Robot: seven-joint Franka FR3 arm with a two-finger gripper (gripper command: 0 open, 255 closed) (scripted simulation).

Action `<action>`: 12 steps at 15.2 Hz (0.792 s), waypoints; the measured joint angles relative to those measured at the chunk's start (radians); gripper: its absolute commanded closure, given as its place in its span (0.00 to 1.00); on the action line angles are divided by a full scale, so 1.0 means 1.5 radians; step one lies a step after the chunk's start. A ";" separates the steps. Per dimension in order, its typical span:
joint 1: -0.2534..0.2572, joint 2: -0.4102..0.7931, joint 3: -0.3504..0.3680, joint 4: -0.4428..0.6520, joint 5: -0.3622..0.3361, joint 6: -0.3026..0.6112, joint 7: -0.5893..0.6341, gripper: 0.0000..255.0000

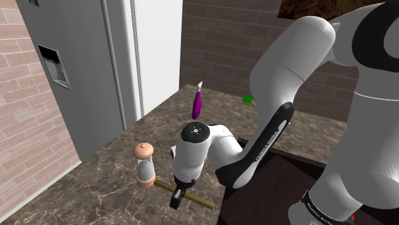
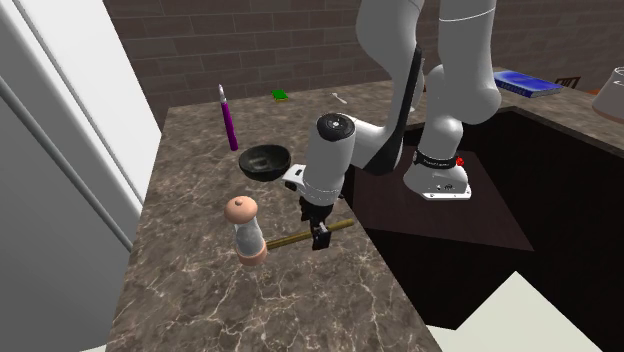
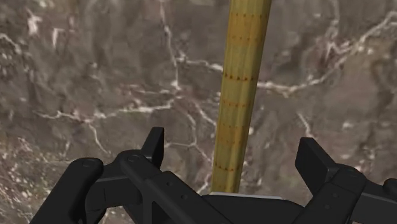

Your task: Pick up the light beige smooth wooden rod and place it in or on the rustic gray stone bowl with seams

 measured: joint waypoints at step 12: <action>-0.003 -0.005 0.001 -0.005 -0.004 0.020 -0.005 1.00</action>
